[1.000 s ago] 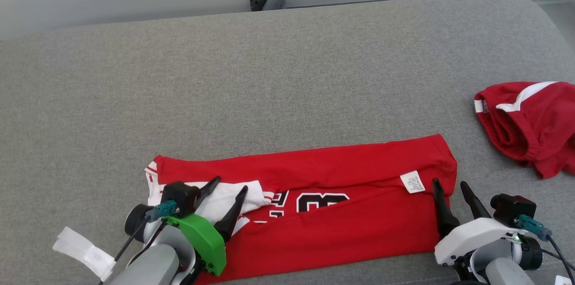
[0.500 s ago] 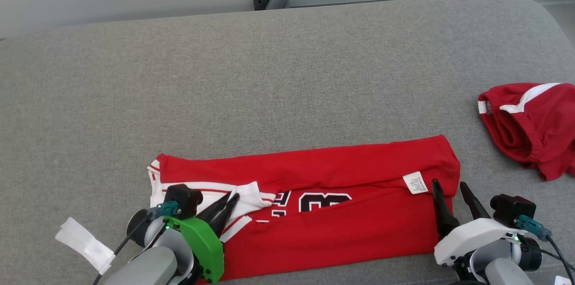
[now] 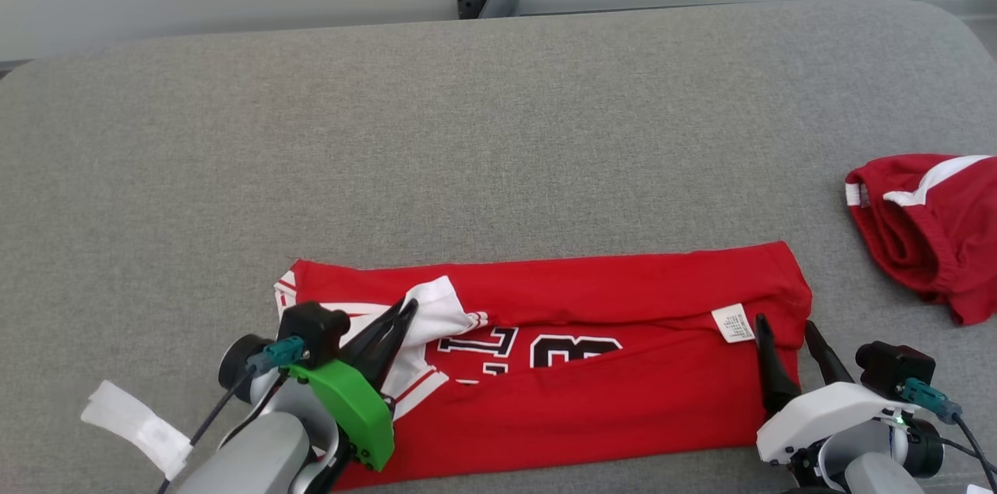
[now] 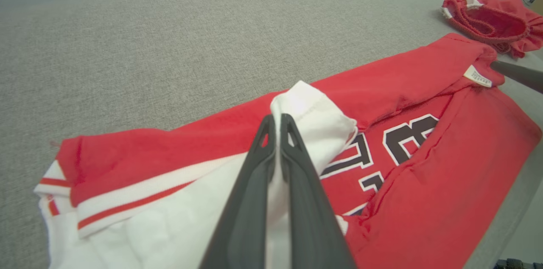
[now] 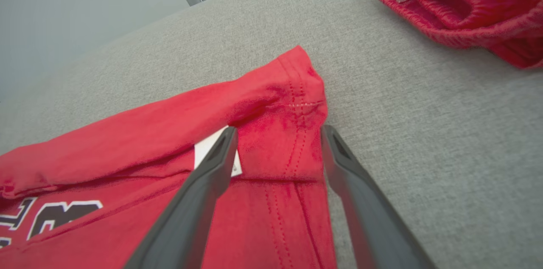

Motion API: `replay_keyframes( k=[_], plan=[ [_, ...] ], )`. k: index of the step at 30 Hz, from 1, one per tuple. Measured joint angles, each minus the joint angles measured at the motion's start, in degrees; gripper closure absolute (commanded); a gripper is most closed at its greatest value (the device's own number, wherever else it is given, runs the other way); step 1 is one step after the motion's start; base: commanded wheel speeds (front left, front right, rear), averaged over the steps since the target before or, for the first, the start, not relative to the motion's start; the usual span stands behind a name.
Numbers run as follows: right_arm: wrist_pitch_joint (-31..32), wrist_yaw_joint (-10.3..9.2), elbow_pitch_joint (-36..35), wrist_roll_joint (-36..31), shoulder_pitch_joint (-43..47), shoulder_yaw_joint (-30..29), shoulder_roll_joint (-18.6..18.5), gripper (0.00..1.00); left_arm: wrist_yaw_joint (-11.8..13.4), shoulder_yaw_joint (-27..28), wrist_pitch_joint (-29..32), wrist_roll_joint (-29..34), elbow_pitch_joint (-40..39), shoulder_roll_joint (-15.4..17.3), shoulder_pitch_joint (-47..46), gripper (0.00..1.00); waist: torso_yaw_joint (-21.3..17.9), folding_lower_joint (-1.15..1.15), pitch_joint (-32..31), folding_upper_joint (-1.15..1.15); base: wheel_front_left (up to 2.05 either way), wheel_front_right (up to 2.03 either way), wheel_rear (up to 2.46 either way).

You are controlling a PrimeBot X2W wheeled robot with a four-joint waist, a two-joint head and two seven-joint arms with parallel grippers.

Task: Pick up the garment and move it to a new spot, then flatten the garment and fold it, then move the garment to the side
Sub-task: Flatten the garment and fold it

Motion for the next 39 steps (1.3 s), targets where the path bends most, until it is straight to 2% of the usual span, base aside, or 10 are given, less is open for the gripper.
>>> replay_keyframes(
  k=[3, 6, 9, 10, 12, 15, 20, 28, 33, 39],
  plan=[
    [0.0, 0.0, 0.21, 0.09, 0.46, -0.12, 0.22, 0.0, 0.0, 3.69, 0.01, 3.88, -2.01, -0.86, 3.35, 0.78, 0.64, 0.0, -0.55, 0.0, 0.0, 0.0, 0.0],
    [0.0, 0.0, 0.3, 0.13, 0.59, -0.04, 0.4, 0.0, 0.0, 8.11, 0.0, 8.05, -4.12, -1.72, 6.42, 0.75, 1.36, 0.0, -1.16, 0.0, 0.0, 0.0, 0.0],
    [0.0, -0.01, 0.51, 0.13, 0.75, -0.03, 0.47, 0.0, 0.0, 11.41, 0.0, 11.82, -6.12, -2.89, 10.06, 0.8, 1.95, 0.0, -1.83, 0.0, 0.0, 0.0, 0.0],
    [0.0, 0.0, 0.52, 0.13, 0.8, -0.03, 0.48, 0.0, 0.0, 12.34, 0.0, 13.01, -6.66, -3.43, 11.41, 0.62, 2.13, 0.0, -2.01, 0.0, 0.0, 0.0, 0.0],
    [0.0, 0.0, 0.57, 0.11, 0.82, 0.05, 0.52, 0.0, 0.0, 13.55, 0.0, 13.97, -6.69, -4.48, 13.83, 0.0, 2.43, 0.0, -2.29, 0.0, 0.0, 0.0, 0.0],
    [0.0, 0.0, 0.59, 0.12, 0.83, 0.24, 0.38, 0.0, 0.0, 15.35, 0.0, 15.17, -5.31, -6.08, 17.41, 0.0, 2.63, 0.0, -2.48, 0.0, 0.0, 0.0, 0.0],
    [0.0, 0.0, 0.53, 0.23, 0.94, 0.02, -0.15, 0.0, 0.73, 22.9, 0.0, 19.69, -3.72, -9.44, 24.4, 0.0, 2.38, 0.0, -2.45, 0.0, 0.0, 0.0, 0.0],
    [0.0, 0.0, 0.4, 0.25, 1.48, -0.62, -0.25, 0.0, 2.8, 32.77, 0.0, 28.15, -8.93, -11.94, 26.2, 0.0, 2.62, 0.0, -3.1, 0.0, 0.0, 0.0, 0.0],
    [0.0, 0.0, 0.36, 0.03, 1.41, -0.05, -0.05, 0.0, 2.5, 34.96, 0.0, 31.81, -9.02, -13.57, 24.66, 0.0, 2.22, 0.0, -3.5, 0.0, 0.0, 0.0, 0.0],
    [0.0, -0.01, 0.67, 0.01, 1.24, 0.51, 0.09, 0.0, 1.92, 34.28, 0.0, 34.17, -3.6, -15.38, 20.19, 0.0, 1.24, 0.0, -3.4, 0.0, 0.0, 0.0, 0.0]
  ],
)
